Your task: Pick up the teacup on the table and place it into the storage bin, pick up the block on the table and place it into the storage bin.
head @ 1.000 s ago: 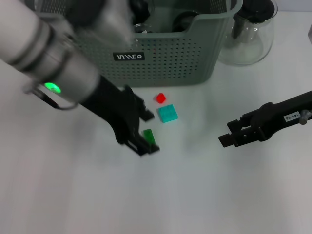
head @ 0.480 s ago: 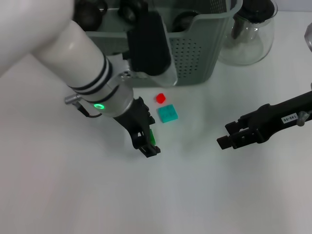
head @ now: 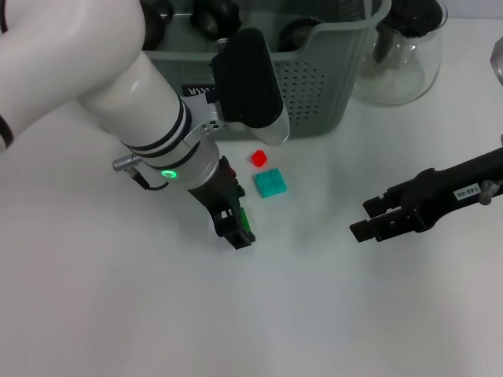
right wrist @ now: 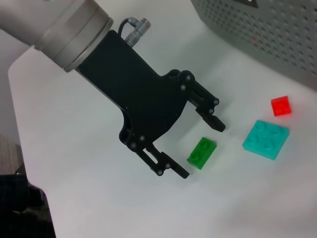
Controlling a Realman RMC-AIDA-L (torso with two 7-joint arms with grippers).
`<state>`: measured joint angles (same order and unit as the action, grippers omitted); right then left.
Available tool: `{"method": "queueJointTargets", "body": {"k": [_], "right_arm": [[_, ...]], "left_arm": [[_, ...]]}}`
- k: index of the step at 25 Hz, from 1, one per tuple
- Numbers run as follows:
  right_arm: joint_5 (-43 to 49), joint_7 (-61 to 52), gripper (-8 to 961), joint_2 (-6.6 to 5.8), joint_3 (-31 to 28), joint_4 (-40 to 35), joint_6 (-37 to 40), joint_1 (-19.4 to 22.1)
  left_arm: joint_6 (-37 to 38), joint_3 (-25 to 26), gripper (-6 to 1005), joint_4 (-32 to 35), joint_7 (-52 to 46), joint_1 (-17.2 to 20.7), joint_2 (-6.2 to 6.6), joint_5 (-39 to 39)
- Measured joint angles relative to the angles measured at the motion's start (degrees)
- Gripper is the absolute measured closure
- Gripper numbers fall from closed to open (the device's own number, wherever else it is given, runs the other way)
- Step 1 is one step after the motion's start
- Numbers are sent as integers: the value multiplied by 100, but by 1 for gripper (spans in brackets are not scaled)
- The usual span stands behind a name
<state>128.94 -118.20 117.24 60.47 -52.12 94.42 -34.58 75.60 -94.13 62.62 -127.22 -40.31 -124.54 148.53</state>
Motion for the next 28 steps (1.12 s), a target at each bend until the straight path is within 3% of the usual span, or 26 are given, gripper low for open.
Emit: {"method": "queueJointTargets", "body": {"k": [12, 19, 20, 23, 28], "right_arm": [[0, 3, 297, -16, -24, 0, -12, 28], [-1, 7, 297, -26, -45, 0, -12, 37], [-1, 7, 297, -28, -45, 0, -11, 38], [-1, 7, 297, -37, -45, 0, -12, 39], [-1, 4, 297, -53, -48, 0, -12, 28]], "left_arm": [[-61, -224, 385, -74, -220, -30, 0, 25], [-266, -633, 407, 4, -650, -21, -12, 347], [-278, -653, 410, 62, -671, -2, -10, 383], [-178, -626, 551, 427, -691, 111, -9, 383], [416, -227, 571, 1131, -669, 350, -8, 251]]}}
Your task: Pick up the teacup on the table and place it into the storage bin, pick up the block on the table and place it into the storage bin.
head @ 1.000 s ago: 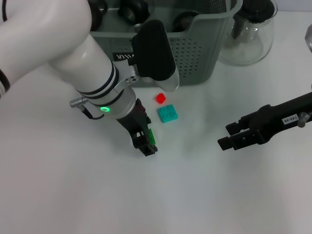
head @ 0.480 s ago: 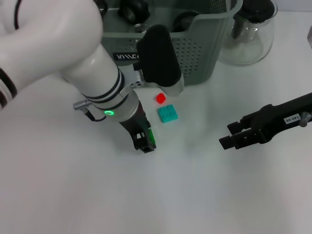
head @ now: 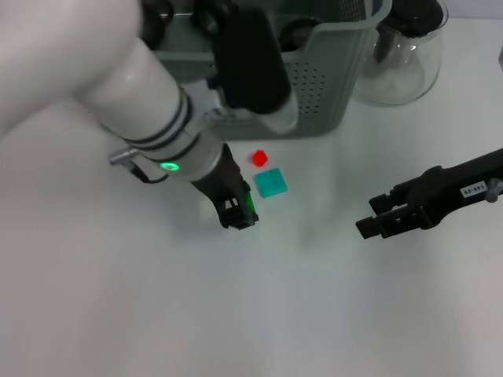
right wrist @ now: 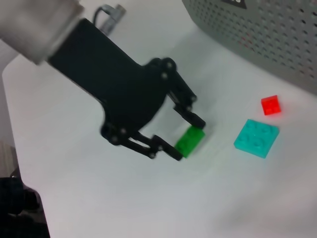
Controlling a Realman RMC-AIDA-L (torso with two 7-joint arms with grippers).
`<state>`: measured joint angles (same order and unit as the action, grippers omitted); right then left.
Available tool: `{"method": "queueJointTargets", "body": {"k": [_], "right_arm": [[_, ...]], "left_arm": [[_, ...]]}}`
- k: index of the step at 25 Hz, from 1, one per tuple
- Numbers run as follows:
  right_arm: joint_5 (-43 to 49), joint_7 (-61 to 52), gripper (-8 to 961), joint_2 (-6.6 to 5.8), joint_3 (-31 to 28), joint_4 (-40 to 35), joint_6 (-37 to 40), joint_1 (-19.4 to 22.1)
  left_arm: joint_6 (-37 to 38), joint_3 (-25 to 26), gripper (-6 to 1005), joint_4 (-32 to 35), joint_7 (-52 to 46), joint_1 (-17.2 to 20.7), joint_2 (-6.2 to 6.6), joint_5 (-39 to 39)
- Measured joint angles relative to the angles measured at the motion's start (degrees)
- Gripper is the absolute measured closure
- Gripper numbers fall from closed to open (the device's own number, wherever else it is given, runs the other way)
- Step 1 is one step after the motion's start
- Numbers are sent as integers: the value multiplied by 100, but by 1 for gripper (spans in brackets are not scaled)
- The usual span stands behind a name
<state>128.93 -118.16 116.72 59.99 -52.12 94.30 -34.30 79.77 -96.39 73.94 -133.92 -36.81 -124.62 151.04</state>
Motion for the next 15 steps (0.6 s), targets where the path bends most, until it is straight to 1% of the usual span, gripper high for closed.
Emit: {"method": "queueJointTargets", "body": {"k": [7, 8, 10, 12, 13, 14, 15], "right_arm": [[0, 3, 297, -9, -38, 0, 0, -24], [0, 4, 297, -9, -49, 0, 5, -27], [0, 3, 297, -9, -58, 0, 9, -30], [0, 4, 297, -9, -58, 0, 9, -30], [0, 4, 297, -9, -59, 0, 9, -30], [0, 4, 297, -9, -58, 0, 17, -31], [0, 4, 297, -9, -59, 0, 22, -30]], "left_arm": [[924, 950, 594, 1048, 237, 422, -2, -543], [1001, 1017, 593, 1118, 246, 439, -2, -591], [1256, 1306, 591, 1351, 265, 481, 5, -814], [1541, 1731, 588, 1526, 282, 473, 26, -1227], [1639, 2001, 587, 1595, 290, 440, 39, -1432], [1765, 2415, 586, 1647, 311, 384, 45, -1732], [1822, 2647, 585, 1677, 327, 351, 51, -1911]]}}
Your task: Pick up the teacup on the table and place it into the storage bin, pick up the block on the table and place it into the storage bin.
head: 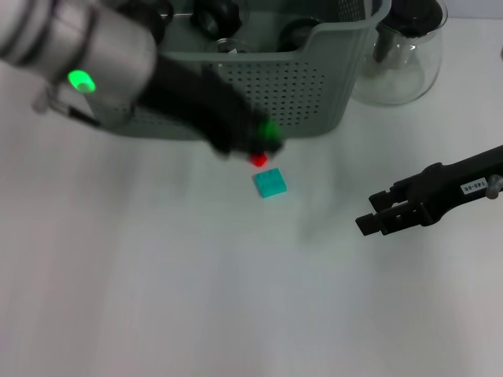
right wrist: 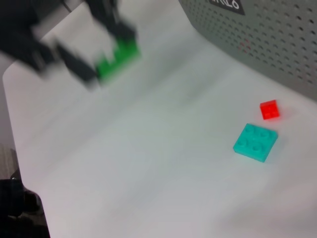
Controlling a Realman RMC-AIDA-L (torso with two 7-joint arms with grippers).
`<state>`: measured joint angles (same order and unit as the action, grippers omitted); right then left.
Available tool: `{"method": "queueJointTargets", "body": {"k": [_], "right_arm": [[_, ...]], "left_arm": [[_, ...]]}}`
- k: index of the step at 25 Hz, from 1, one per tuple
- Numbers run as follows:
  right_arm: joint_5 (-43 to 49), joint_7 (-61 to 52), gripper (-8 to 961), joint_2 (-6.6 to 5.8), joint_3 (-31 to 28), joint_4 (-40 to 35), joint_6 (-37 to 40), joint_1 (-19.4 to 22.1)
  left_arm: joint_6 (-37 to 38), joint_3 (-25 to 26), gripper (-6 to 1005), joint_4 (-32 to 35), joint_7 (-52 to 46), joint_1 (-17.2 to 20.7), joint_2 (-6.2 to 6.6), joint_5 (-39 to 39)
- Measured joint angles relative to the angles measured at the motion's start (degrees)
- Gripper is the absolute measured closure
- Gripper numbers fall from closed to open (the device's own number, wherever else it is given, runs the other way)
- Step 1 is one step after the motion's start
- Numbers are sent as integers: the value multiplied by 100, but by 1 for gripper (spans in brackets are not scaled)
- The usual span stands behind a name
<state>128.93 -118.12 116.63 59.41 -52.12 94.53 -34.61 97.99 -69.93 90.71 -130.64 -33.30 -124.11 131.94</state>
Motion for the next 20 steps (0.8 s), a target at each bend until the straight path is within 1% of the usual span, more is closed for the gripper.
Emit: {"method": "queueJointTargets", "body": {"k": [3, 5, 6, 8, 9, 10, 12, 14, 17, 20], "right_arm": [[0, -18, 297, 0, -1, 0, 11, 11], [1, -45, 298, 2, -5, 0, 14, 16], [0, -58, 298, 5, -6, 0, 13, 16], [1, -91, 298, 8, -9, 0, 15, 16], [1, -115, 298, 10, -8, 0, 15, 10], [0, -145, 298, 9, -8, 1, 14, 1], [3, -197, 298, 7, -1, 6, 15, -19], [24, -234, 298, 3, -3, 7, 15, -45], [50, -263, 298, 0, -8, 9, 18, -68], [53, -271, 298, 0, -7, 9, 17, -83]], "left_arm": [[-6, 874, 582, 33, 76, -204, 31, -543], [-206, 1262, 579, -85, 92, -426, 100, -635], [-343, 1354, 578, -181, 86, -533, 138, -614], [-744, 1413, 576, -548, 36, -758, 266, -513], [-1202, 1422, 575, -1080, -57, -987, 408, -360], [-1202, 1422, 574, -1080, -57, -987, 408, -360], [-1671, 1436, 572, -1745, -171, -1229, 541, -182], [-2134, 1449, 569, -2321, -270, -1423, 631, -15], [-2569, 1445, 566, -2705, -293, -1532, 664, 132], [-2779, 1396, 563, -2789, -293, -1545, 626, 275]]}}
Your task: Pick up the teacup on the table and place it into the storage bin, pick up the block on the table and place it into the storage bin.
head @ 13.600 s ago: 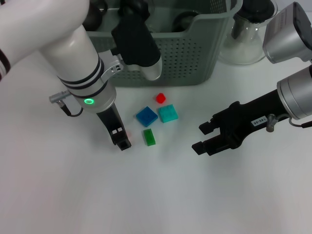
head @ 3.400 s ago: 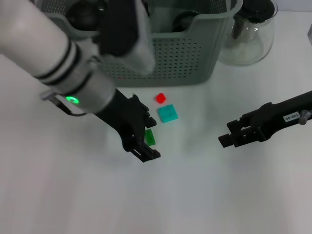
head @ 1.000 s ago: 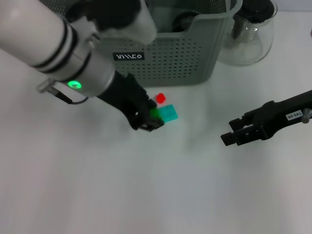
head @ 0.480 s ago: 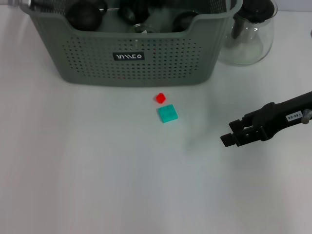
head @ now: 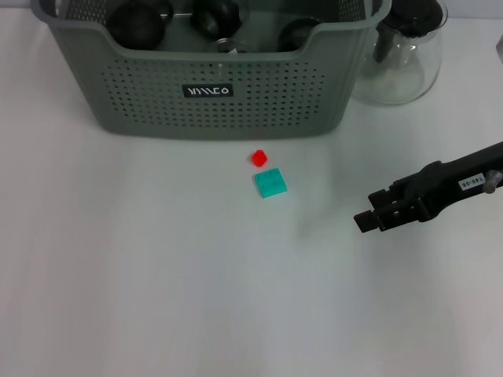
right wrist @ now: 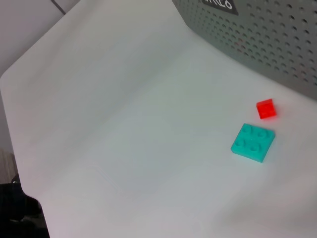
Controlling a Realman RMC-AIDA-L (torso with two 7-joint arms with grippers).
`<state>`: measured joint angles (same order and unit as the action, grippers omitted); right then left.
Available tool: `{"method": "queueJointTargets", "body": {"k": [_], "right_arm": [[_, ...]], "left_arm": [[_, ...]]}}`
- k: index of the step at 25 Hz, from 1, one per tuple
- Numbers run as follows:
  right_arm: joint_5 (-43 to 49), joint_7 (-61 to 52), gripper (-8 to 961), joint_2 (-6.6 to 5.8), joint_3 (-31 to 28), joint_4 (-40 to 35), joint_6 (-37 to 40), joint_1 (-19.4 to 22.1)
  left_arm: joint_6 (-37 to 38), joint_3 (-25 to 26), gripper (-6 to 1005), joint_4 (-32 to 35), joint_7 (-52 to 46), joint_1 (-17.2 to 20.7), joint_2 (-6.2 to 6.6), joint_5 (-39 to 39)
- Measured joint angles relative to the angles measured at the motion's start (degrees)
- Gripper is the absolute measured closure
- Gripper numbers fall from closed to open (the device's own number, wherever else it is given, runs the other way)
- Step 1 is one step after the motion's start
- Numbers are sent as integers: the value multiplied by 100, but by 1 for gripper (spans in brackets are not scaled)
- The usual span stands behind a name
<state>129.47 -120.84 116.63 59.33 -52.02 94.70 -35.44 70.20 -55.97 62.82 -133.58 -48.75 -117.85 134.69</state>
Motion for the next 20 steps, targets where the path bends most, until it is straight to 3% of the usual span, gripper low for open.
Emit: {"method": "queueJointTargets", "body": {"k": [6, 11, 16, 17, 20], "right_arm": [[0, -16, 298, 0, -3, 0, 3, -6], [0, 18, 298, -9, -1, -1, -8, -7], [-1, 47, 298, -17, 0, -1, -29, -7], [0, 49, 298, -31, -1, -1, -31, -5], [0, 43, 298, -75, -2, -1, -33, 15]], "left_arm": [[-32, -57, 556, 1, 2, -14, -14, 46], [135, -35, 315, 148, 59, 35, -16, 8], [1038, -20, 187, 884, 538, 359, -88, -421], [2038, -77, 162, 1453, 1183, 672, -230, -767], [2780, -229, 168, 1780, 1560, 901, -408, -788]]}}
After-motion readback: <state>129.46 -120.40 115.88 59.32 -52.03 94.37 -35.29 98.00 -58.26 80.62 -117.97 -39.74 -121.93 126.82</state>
